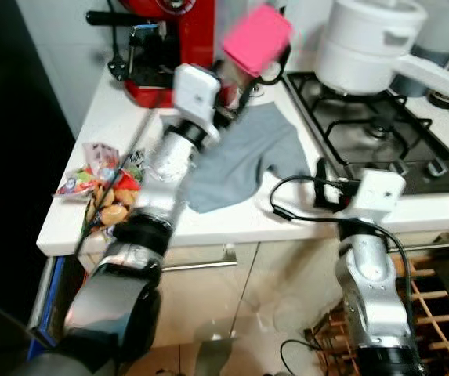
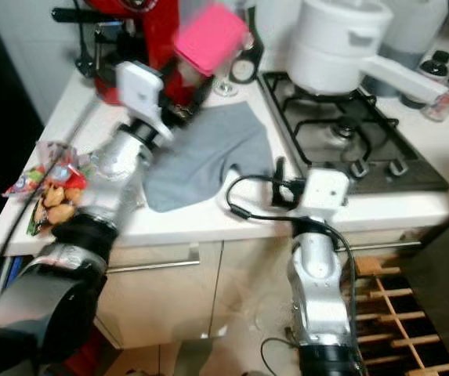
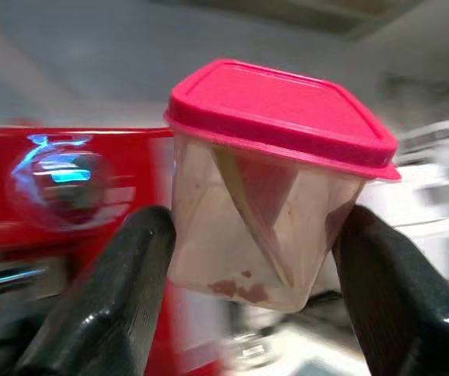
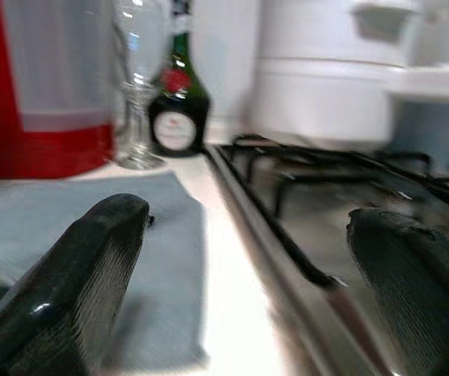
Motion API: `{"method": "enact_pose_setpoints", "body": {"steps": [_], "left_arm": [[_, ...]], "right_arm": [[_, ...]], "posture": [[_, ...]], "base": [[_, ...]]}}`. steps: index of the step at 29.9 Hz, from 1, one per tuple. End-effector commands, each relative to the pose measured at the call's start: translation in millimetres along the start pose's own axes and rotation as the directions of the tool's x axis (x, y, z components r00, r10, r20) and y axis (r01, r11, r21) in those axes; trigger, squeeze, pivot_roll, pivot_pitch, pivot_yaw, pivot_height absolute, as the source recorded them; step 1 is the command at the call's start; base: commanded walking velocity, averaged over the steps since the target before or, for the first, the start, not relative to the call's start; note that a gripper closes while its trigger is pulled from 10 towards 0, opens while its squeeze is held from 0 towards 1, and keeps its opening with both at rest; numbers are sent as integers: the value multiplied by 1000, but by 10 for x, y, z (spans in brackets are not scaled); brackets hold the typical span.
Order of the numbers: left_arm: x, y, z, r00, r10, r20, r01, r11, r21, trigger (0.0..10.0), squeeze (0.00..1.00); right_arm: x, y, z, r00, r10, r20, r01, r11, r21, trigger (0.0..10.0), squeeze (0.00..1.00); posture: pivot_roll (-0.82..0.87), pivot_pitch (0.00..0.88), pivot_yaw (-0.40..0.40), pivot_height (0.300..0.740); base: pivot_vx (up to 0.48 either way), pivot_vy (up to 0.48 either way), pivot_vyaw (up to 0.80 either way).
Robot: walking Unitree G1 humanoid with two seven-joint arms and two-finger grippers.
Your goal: Restocking fridge
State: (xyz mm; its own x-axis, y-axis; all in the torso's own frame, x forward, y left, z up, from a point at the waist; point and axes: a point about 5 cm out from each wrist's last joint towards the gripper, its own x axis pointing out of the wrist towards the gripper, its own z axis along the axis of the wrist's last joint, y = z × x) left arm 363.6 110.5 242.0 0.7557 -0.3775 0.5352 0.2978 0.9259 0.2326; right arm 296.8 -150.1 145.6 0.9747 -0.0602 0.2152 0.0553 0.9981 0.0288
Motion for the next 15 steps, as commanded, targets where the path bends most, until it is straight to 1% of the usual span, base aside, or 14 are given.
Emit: {"method": "enact_pose_setpoints", "body": {"steps": [1, 2, 3, 4, 5, 6, 7, 9, 11, 12, 14, 15], "left_arm": [[-155, 109, 26, 998, 48, -27, -47, 997, 55, 0, 0], [-155, 109, 26, 998, 48, -27, -47, 997, 55, 0, 0], [-221, 117, 41, 997, 57, -43, -54, 997, 63, 0, 0], [-334, 60, 14, 994, 82, -77, -74, 991, 111, 6196, 0], [-334, 60, 14, 994, 82, -77, -74, 991, 111, 6196, 0], [-363, 13, -31, 991, 87, -101, -75, 991, 113, 10000, 0], [-387, -31, -88, 987, 98, -129, -86, 992, 97, 10000, 0], [-407, -114, -162, 977, 122, -175, -119, 992, 31, 10000, 0], [-391, -189, -188, 971, 133, -200, -135, 991, 1, 10000, 0], [-382, -209, -187, 971, 132, -201, -136, 991, -7, 10000, 0], [-325, -234, -97, 980, 104, -171, -103, 995, 17, 10000, 0], [-325, -234, -97, 980, 104, -171, -103, 995, 17, 10000, 0]], "right_arm": [[61, -12, 4, 1000, 7, 14, -7, 1000, 11, 10000, 0], [61, -12, 4, 1000, 7, 14, -7, 1000, 11, 10000, 0], [91, -5, 3, 1000, 11, 20, -11, 1000, 22, 10000, 0], [147, 39, 23, 999, 21, 38, -24, 998, 60, 10000, 0], [147, 39, 23, 999, 21, 38, -24, 998, 60, 10000, 0], [168, 62, 39, 999, 26, 46, -30, 997, 77, 10000, 0], [185, 86, 61, 998, 32, 56, -37, 996, 86, 10000, 0], [211, 108, 94, 997, 35, 70, -41, 995, 93, 10000, 0], [223, 85, 108, 996, 31, 79, -38, 995, 89, 10000, 0], [224, 71, 112, 996, 29, 81, -36, 996, 87, 10000, 0], [226, 13, 129, 996, 16, 89, -23, 997, 77, 10000, 0], [226, 13, 129, 996, 16, 89, -23, 997, 77, 10000, 0]], "posture": [[-16, 0, -54, 740], [-16, 0, -54, 740], [-10, 0, -55, 740], [-7, 0, -52, 740], [-7, 0, -52, 740], [-12, 0, -49, 740], [-15, 0, -47, 740], [-22, 0, -45, 740], [-36, 0, -39, 740], [-38, 0, -38, 740], [-46, 0, -40, 740], [-46, 0, -40, 740]], "base": [[0, 0, 0], [0, 0, 0], [0, 0, 0], [0, 0, 0], [0, 0, 0], [0, 0, 0], [0, 0, 0], [0, 0, 0], [0, 0, 0], [0, 0, 0], [0, 0, 0], [0, 0, 0]]}}
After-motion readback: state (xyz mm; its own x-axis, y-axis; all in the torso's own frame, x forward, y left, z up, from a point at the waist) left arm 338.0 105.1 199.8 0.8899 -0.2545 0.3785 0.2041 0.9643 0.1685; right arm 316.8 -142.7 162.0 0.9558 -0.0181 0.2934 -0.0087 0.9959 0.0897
